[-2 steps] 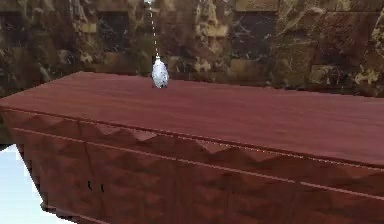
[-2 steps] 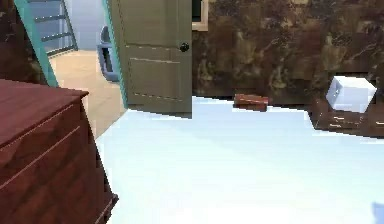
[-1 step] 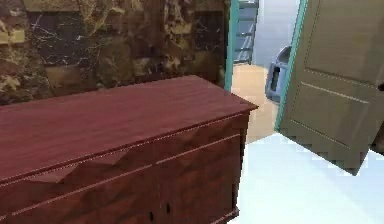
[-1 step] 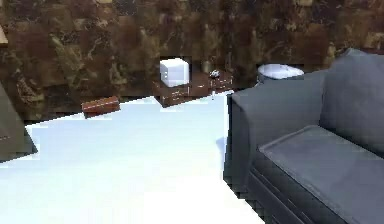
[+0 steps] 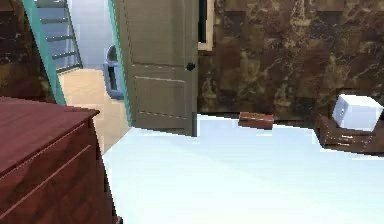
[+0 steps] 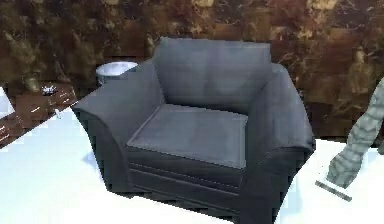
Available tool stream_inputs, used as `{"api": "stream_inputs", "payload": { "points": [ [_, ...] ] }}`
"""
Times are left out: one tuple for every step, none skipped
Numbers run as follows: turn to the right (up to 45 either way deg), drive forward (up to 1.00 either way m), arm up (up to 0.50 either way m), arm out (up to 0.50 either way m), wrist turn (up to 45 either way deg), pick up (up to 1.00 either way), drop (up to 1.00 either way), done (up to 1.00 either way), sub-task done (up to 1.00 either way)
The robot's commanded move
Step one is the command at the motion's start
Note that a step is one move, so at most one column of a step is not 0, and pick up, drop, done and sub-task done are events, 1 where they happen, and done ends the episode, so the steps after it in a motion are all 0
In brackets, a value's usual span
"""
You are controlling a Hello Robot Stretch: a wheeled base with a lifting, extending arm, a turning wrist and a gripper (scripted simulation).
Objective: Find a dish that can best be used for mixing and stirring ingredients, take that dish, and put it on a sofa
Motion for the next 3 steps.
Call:
{"api": "stream_inputs", "payload": {
  "points": [
    [0.0, 0.95, 0.0, 0.0, 0.0, 0.0, 0.0, 0.0, 0.0],
    [-21.0, 0.0, 0.0, 0.0, 0.0, 0.0, 0.0, 0.0, 0.0],
    [0.0, 0.55, 0.0, 0.0, 0.0, 0.0, 0.0, 0.0, 0.0]
  ]
}}
